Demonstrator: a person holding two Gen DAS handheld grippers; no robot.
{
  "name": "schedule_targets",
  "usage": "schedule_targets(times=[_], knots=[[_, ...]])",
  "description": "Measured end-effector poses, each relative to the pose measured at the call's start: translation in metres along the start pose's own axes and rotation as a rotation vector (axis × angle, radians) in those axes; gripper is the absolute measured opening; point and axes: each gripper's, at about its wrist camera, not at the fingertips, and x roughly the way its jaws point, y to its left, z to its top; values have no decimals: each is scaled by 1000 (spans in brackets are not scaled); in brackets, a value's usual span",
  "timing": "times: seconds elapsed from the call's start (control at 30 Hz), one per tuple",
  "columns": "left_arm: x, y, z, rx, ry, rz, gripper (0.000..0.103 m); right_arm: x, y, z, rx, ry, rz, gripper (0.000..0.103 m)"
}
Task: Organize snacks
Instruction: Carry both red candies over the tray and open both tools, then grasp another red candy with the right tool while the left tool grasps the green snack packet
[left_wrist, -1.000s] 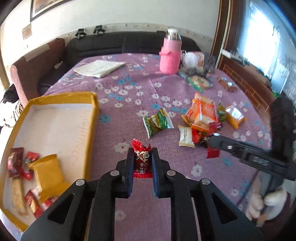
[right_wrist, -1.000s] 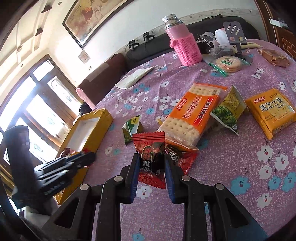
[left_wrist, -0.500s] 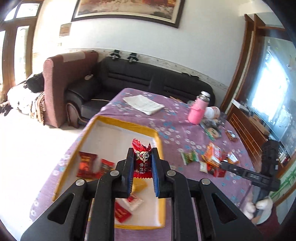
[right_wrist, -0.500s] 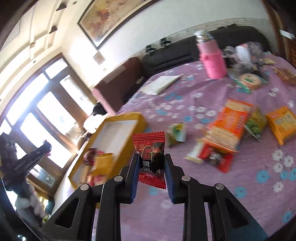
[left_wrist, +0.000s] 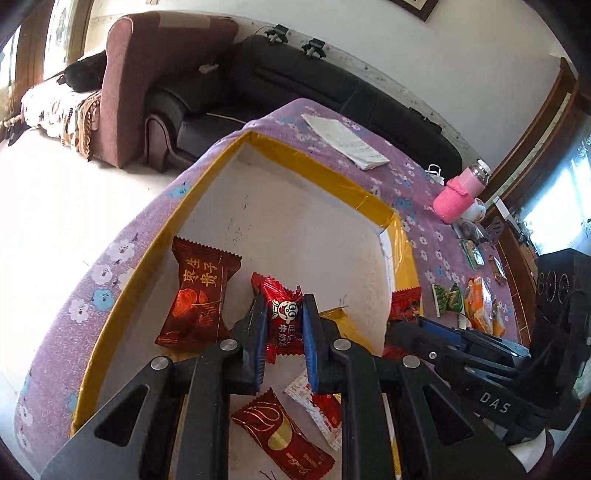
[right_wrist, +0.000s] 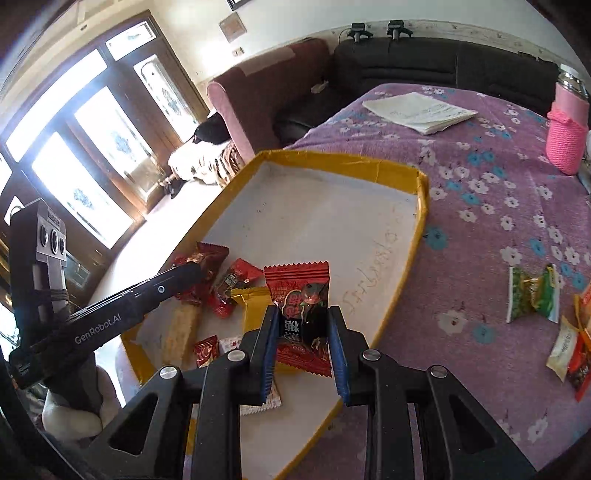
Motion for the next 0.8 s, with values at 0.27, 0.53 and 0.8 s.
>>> schedule_targets(times=[0.27, 0.53, 0.8], knots=[[-6, 17, -4, -74, 29, -40, 24, 15, -8, 4, 40, 7, -4, 30], [-90, -18, -38, -89, -171, -187, 69, -78, -100, 6, 167, -180, -115, 42], [-96, -69, -67, -28, -178, -214, 69, -61, -187, 26, 239, -122, -271, 44]])
